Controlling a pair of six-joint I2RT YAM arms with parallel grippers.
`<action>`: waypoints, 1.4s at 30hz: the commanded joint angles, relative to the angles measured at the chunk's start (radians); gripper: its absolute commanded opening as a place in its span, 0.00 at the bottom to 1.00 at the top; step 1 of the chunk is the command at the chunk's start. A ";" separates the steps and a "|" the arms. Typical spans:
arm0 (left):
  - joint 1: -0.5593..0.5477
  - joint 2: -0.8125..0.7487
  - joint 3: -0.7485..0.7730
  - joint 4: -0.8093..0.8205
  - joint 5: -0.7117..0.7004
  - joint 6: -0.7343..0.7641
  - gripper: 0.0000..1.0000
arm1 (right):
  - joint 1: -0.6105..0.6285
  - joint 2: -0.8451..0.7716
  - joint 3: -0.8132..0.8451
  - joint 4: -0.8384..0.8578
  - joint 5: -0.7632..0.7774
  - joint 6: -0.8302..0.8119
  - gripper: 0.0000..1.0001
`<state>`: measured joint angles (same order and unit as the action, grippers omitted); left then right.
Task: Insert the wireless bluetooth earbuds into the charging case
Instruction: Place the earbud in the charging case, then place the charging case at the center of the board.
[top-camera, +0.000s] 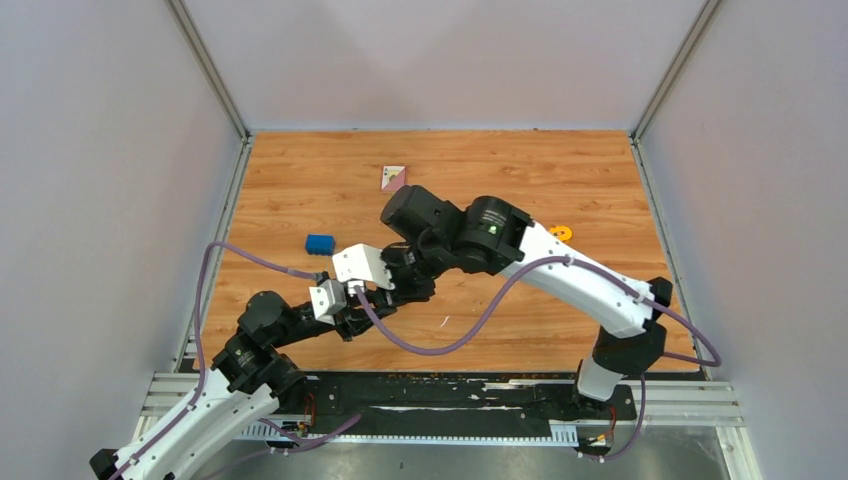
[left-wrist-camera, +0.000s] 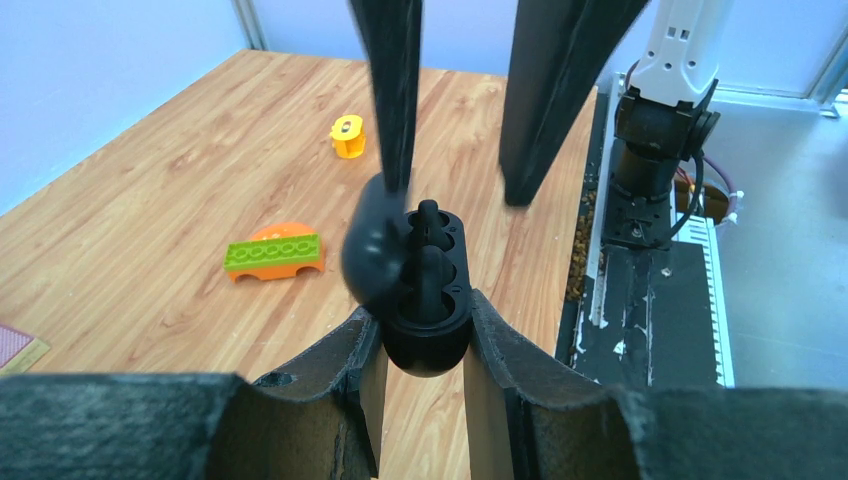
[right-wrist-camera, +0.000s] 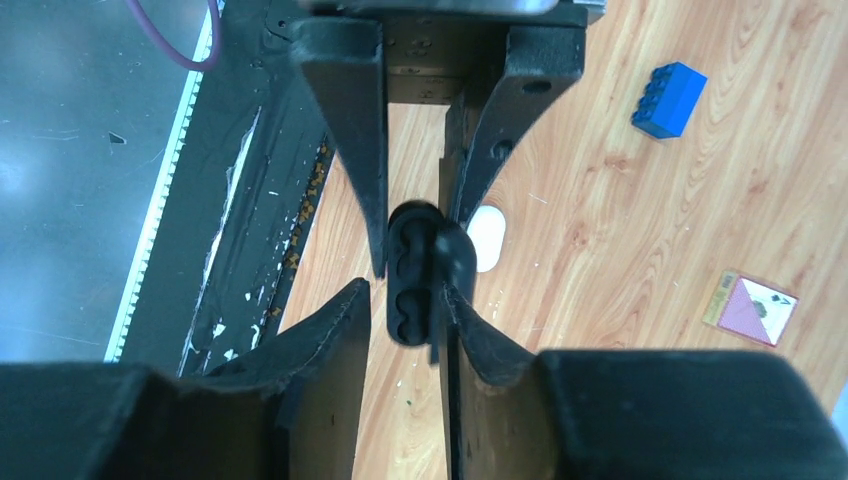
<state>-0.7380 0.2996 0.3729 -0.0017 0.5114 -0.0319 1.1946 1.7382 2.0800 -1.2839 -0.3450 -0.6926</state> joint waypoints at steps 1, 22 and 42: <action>0.003 0.002 0.003 0.049 0.013 -0.013 0.00 | 0.004 -0.149 -0.029 -0.002 0.009 -0.028 0.34; 0.003 0.013 0.009 0.027 -0.031 -0.013 0.00 | -0.117 -0.102 -0.182 -0.061 0.034 -0.170 0.62; 0.003 0.202 0.081 -0.039 -0.238 -0.104 0.02 | -0.853 -0.564 -1.001 0.627 -0.171 0.218 0.63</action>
<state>-0.7380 0.4362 0.3763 -0.0460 0.3763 -0.0502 0.3740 1.2808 1.2076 -0.9432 -0.4507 -0.6605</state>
